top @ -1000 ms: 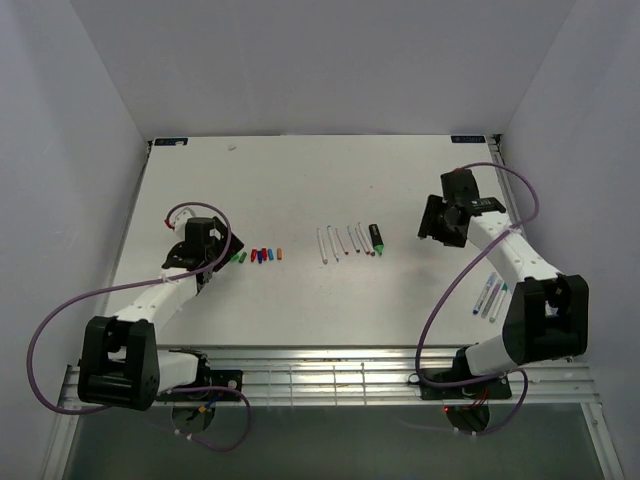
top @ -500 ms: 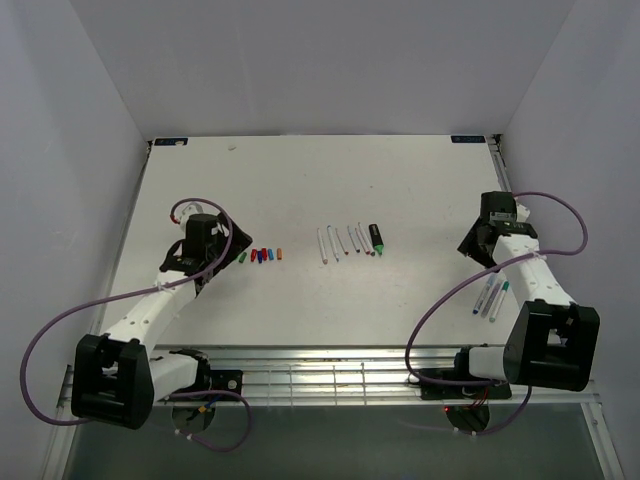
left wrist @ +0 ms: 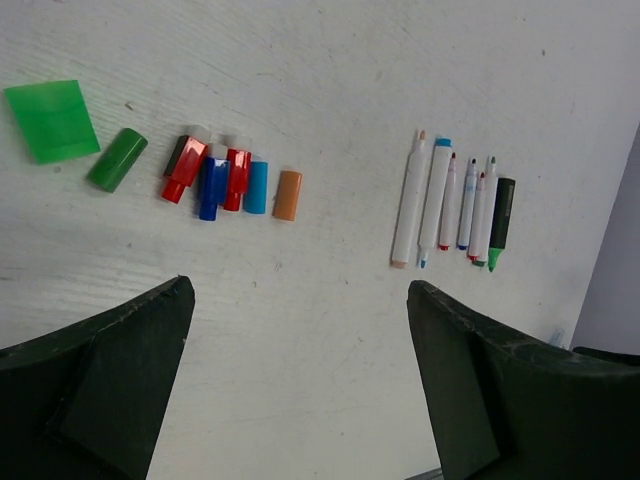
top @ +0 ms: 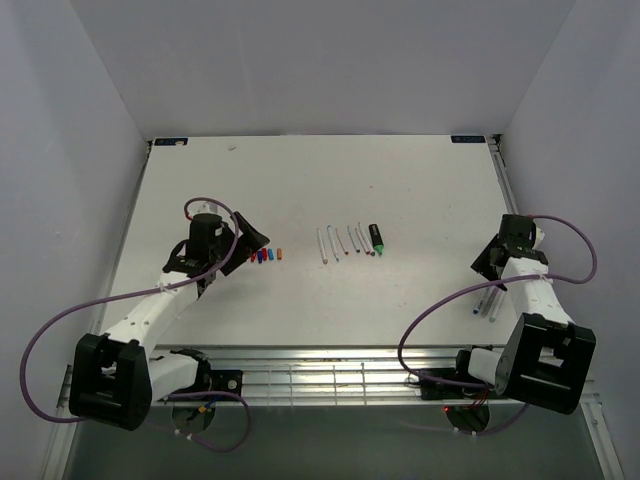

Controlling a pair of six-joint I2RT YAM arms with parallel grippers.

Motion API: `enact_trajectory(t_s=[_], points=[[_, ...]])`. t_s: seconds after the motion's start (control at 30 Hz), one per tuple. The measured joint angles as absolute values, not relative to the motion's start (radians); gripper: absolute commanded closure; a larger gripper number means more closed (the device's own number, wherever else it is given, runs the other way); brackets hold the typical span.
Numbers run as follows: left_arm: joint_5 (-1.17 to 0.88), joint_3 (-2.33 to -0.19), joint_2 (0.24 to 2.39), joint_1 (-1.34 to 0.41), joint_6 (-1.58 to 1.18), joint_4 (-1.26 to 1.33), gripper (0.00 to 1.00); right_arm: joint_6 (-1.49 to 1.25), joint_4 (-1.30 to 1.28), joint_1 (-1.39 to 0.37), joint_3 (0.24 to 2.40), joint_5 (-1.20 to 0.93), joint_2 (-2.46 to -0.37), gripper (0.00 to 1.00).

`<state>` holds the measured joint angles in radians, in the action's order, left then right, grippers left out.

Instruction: Open the pen caps

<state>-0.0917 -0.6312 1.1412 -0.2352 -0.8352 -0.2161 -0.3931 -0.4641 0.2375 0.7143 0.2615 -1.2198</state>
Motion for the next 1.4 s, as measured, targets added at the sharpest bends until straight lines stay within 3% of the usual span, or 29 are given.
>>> enact_trajectory(t_s=[0.5,1.4], points=[[-0.181,-0.631,1.121,-0.253,-0.836,-0.162,0.02,-0.363,-0.371,0.249,0.622,0.12,-1.182,0.51],[-0.204,-0.63,1.122,-0.257,-0.822,-0.127,0.02,-0.385,-0.363,0.256,0.586,0.239,-1.182,0.51]])
